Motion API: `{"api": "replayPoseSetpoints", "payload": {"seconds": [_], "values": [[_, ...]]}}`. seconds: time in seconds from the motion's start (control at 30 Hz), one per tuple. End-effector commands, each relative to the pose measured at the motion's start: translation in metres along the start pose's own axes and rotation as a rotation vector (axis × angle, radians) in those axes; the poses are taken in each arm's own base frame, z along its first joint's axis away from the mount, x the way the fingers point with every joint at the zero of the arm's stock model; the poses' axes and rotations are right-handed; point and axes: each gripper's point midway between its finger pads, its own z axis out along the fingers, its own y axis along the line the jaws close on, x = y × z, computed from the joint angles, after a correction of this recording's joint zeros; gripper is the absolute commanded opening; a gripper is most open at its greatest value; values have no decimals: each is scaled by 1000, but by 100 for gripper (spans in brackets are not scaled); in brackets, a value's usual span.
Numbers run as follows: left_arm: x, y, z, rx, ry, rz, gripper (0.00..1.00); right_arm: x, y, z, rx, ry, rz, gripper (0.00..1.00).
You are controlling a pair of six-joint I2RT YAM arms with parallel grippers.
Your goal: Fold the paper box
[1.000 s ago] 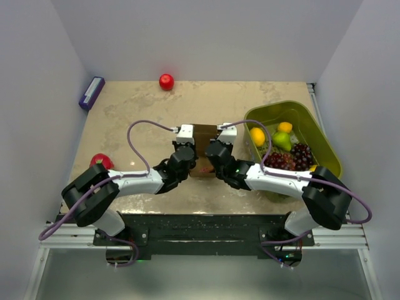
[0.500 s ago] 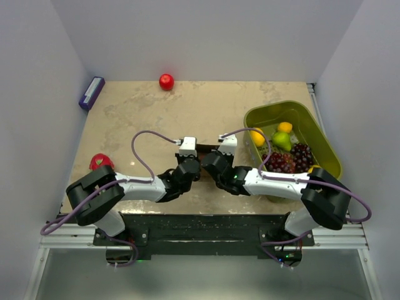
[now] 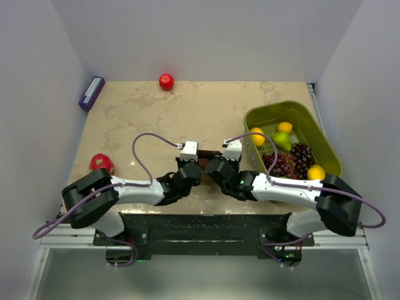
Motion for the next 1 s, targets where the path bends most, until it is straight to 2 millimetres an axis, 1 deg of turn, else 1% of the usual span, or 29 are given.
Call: {"api": "replayPoseSetpoints", "payload": {"seconds": [0.0, 0.03, 0.07, 0.1, 0.13, 0.17, 0.33, 0.47, 0.5, 0.57, 0.63, 0.67, 0.7, 0.77, 0.83, 0.87, 0.9, 0.93, 0.97], "values": [[9, 7, -11, -1, 40, 28, 5, -7, -5, -14, -35, -5, 44, 64], [10, 7, -12, 3, 41, 29, 7, -10, -4, -18, -53, -7, 55, 65], [8, 6, -13, 7, 37, 30, 9, -11, -4, -20, -61, -6, 57, 69], [5, 5, -15, 13, 31, 23, 11, -9, -5, -21, -67, 0, 56, 70], [3, 4, -16, 17, 29, 21, 17, -9, -4, -23, -80, 6, 56, 72], [2, 4, -17, 20, 26, 18, 20, -12, -4, -26, -93, 4, 58, 74], [-12, -3, -25, 57, 3, -5, 33, -11, -5, -34, -149, 17, 59, 76], [-20, -5, -32, 86, -8, -27, 40, -10, -5, -43, -204, 33, 46, 76], [-17, -4, -34, 97, -2, -25, 41, -10, -6, -46, -217, 32, 47, 76], [-20, -3, -39, 112, -8, -36, 43, -9, -8, -48, -228, 40, 34, 76], [-14, 0, -42, 129, 4, -29, 45, -8, -9, -50, -244, 44, 27, 76], [-16, 0, -45, 143, 1, -33, 46, -7, -9, -51, -250, 46, 22, 76], [-8, 1, -49, 163, 16, -19, 47, -5, -5, -53, -273, 57, 19, 76], [-4, 5, -55, 189, 19, -15, 50, -6, 0, -55, -309, 55, 7, 76], [1, 1, -63, 257, 29, 2, 53, 0, 3, -57, -347, 68, -22, 77], [-5, 1, -68, 280, 13, -25, 55, 1, 2, -57, -351, 68, -40, 77], [4, 7, -71, 288, 27, -29, 56, 4, 0, -57, -349, 75, -54, 77], [5, 10, -75, 296, 26, -47, 59, 6, 1, -58, -364, 82, -61, 77], [-3, 11, -81, 317, 2, -86, 61, 4, 0, -61, -376, 78, -68, 77]]}}
